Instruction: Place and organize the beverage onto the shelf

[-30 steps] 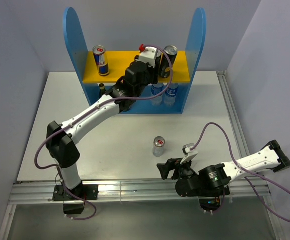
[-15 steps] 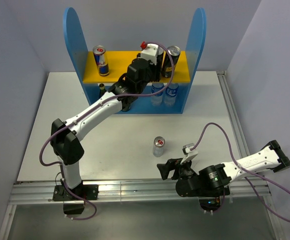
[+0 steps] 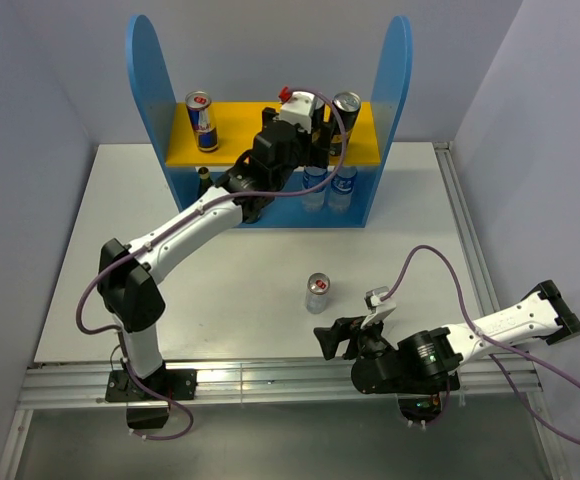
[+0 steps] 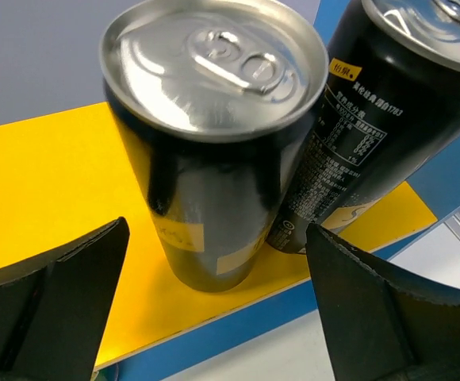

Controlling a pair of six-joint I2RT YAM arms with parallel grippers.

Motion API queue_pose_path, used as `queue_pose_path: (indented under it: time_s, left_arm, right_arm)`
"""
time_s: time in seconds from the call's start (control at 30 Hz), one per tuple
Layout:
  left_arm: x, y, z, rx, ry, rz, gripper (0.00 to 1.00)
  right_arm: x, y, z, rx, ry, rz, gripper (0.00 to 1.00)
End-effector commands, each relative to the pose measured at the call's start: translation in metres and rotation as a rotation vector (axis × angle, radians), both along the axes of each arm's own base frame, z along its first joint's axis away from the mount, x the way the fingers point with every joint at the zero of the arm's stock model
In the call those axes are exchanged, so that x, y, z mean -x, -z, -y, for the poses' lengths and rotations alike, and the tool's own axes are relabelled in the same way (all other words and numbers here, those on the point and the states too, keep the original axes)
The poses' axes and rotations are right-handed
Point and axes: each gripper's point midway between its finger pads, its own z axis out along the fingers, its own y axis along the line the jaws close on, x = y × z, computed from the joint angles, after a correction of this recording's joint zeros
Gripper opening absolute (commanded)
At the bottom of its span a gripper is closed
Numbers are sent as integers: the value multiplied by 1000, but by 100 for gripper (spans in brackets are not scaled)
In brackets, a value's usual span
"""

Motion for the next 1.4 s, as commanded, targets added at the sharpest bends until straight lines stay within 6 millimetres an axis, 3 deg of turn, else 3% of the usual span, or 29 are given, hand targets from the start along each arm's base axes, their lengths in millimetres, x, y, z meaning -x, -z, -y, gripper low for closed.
queue_pose_path:
  time_s: [0.0, 0.23, 0.27, 0.3, 0.33, 0.4, 0.47, 0.5, 0.53, 0.6, 0.63, 0.7, 0.73, 0.77, 0.8, 0.9, 0.93, 0.97, 1.0, 1.03, 1.2, 1.23, 1.27, 1.37]
  left_arm:
    - [9, -44, -14, 74, -22, 85, 99]
    - [25, -57, -37, 86, -51, 96, 99]
    - [28, -51, -39, 85, -56, 83, 99]
    - [34, -60, -48, 97, -65, 93, 99]
    - [36, -50, -51, 75, -72, 68, 99]
    - [45, -55, -60, 88, -72, 63, 99]
    - [54, -41, -63, 72, -63, 27, 99]
    - [63, -47, -69, 84, -65, 31, 99]
    - [69, -32, -73, 63, -67, 4, 99]
    - [91, -33, -81, 67, -73, -2, 99]
    - [104, -8, -86, 20, -115, -43, 99]
    - [133, 0, -96, 9, -136, -56, 99]
    - [145, 28, -102, -14, -173, -96, 99]
    - [171, 44, -90, -24, -122, -127, 99]
    - [189, 70, -94, -35, -100, -161, 99]
    - [239, 102, -80, 68, 4, -249, 99]
    - [262, 137, -76, 49, 49, -295, 99]
    - [271, 145, -77, 67, 66, -303, 99]
    - [282, 173, -80, 40, 77, -319, 99]
    - [299, 181, -73, 57, 116, -330, 99]
    - [343, 225, -48, 69, 273, -342, 99]
    - [347, 217, -34, 134, 311, -329, 99]
    - [349, 230, -26, 118, 325, -331, 99]
    - [351, 244, -1, 118, 354, -302, 99]
  right_arm:
    - [-2, -13, -3, -50, 26, 16, 94]
    - [-2, -12, -4, -40, 27, 20, 95]
    - [-2, -12, -4, -39, 27, 20, 95]
    - [-2, -12, -4, -38, 27, 20, 95]
    - [-2, -11, -4, -34, 27, 22, 95]
    - [-2, -12, -5, -37, 28, 20, 95]
    - [-3, -11, -4, -29, 30, 22, 95]
    - [-3, -12, -5, -31, 32, 22, 95]
    - [-3, -11, -5, -25, 33, 23, 95]
    - [-3, -12, -4, -26, 36, 22, 95]
    - [-2, -11, -4, -25, 34, 21, 95]
    - [-2, -12, -4, -28, 34, 20, 95]
    - [-3, -11, -3, -25, 35, 20, 95]
    - [-3, -12, -3, -28, 38, 21, 95]
    - [-4, -12, -3, -36, 47, 20, 95]
    - [-8, -13, 4, -50, 94, 14, 94]
    - [-11, -8, 14, -13, 111, 20, 94]
    - [-12, -11, 14, -64, 147, -7, 94]
    - [-13, -9, 15, -48, 154, 0, 94]
    - [-14, -7, 19, -23, 161, 8, 94]
    - [-19, -6, 30, -9, 280, 2, 95]
    - [-22, -5, 42, 50, 304, 23, 96]
    - [-22, -9, 40, 3, 344, 1, 97]
    - [-23, -7, 44, 90, 386, 48, 100]
